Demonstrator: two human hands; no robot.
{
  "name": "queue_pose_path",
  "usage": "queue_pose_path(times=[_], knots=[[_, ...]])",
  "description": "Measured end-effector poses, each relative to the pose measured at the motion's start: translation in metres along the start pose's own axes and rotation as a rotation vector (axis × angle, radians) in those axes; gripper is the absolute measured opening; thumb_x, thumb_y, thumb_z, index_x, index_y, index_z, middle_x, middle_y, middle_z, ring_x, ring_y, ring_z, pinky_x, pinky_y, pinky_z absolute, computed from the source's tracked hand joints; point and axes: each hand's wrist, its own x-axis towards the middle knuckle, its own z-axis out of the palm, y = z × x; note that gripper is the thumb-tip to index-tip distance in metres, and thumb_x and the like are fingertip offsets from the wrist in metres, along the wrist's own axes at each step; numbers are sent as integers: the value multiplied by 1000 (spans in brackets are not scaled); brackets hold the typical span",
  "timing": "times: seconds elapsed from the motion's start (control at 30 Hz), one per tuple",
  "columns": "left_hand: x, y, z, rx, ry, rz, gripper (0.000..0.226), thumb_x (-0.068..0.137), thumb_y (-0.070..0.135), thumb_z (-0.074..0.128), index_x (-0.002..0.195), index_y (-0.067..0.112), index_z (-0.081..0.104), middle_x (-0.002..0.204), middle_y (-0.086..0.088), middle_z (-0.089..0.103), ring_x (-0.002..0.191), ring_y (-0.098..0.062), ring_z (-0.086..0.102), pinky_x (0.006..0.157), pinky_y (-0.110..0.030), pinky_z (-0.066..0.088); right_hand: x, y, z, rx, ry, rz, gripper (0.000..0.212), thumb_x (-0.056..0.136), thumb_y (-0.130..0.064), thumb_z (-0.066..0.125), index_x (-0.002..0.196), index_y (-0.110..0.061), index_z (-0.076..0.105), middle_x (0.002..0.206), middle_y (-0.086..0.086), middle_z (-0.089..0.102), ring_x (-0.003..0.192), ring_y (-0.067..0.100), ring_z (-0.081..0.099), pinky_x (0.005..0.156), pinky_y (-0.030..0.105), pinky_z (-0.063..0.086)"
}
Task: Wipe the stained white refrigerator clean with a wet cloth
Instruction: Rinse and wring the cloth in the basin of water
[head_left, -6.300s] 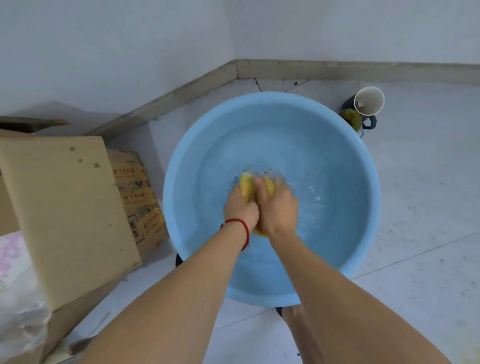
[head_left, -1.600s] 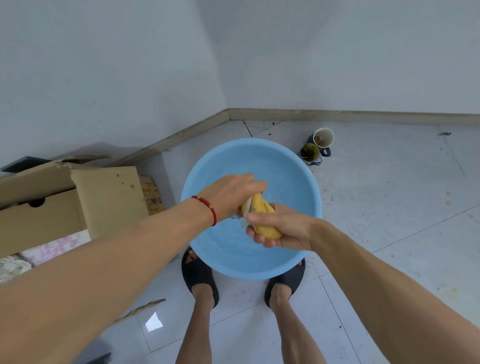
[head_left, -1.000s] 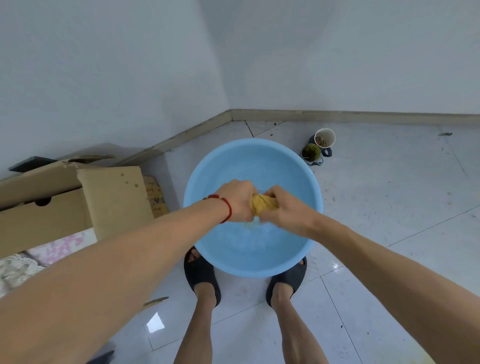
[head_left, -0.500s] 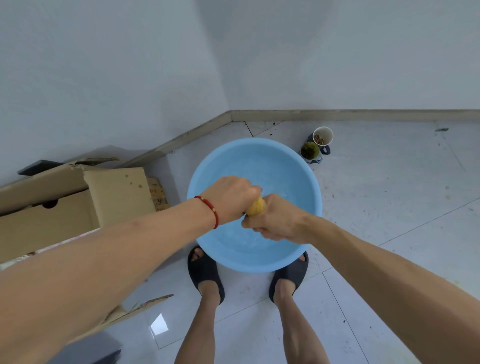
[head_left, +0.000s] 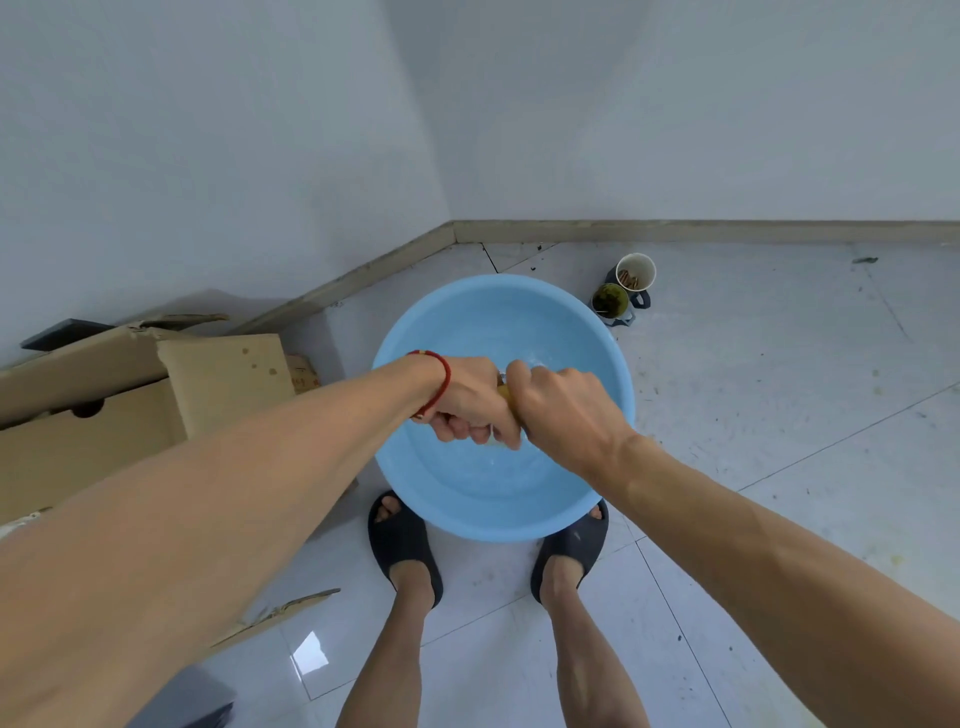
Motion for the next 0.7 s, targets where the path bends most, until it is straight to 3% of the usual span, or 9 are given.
queue_pose_path(times=[0.1,0.2,0.27,0.4,0.47,0.53,0.57,0.63,0.7], knots=[[-4,4,0,448,213,120,4,76,9,69,78,7,66,62,-5,55,50,-23,48,45,-27,39,-2,5,-5,365,-176,158,24,87,-19,67,97,-14,46,80,0,53,72,29,56,59,37,41],[-8,-5,3,890,564,382,17,79,6,63,73,20,56,65,2,53,66,-27,56,56,-31,39,-11,19,-14,1277,-411,350,28,84,-32,67,105,-14,61,93,2,64,84,22,60,74,38,52],[-10,-16,-1,916,730,689,15,77,2,66,80,15,61,68,-3,56,62,-30,58,52,-35,43,-17,25,-16,1823,-513,431,39,90,-40,62,113,-9,65,103,9,66,92,23,62,80,43,56],[-17,-17,-5,872,944,1055,11,88,11,59,84,6,68,68,-8,54,52,-28,51,42,-35,45,-23,6,-8,2330,-798,228,71,82,-57,78,131,-7,65,122,22,66,109,36,68,85,53,61],[-21,-14,-8,933,945,1096,12,88,17,67,82,7,68,68,-7,53,52,-26,49,41,-35,44,-21,-3,-11,2383,-890,142,73,78,-44,86,134,-5,61,113,20,73,96,30,75,68,34,65],[-23,-18,-13,1011,880,1033,15,81,15,75,76,7,63,64,-7,51,48,-26,47,38,-32,41,-15,-5,-22,2186,-881,200,53,83,-25,85,125,-6,57,73,3,64,52,9,59,39,14,41],[-23,-20,-13,1043,815,973,20,76,11,79,74,8,59,62,-7,50,45,-27,47,38,-30,38,-12,-5,-27,1982,-846,229,34,91,-18,76,118,-6,59,63,-2,49,45,6,40,36,15,26],[-24,-19,-8,1095,696,781,26,74,6,76,76,13,50,62,-4,50,50,-29,53,44,-31,34,-4,-6,-32,1532,-734,324,8,94,-9,66,94,-8,58,59,-1,36,46,11,25,43,25,16],[-22,-11,1,1139,630,536,23,83,7,63,84,21,45,65,1,45,65,-30,56,54,-33,35,0,-11,-27,1189,-563,414,18,89,-5,65,80,-12,50,60,2,44,47,16,32,45,26,24]])
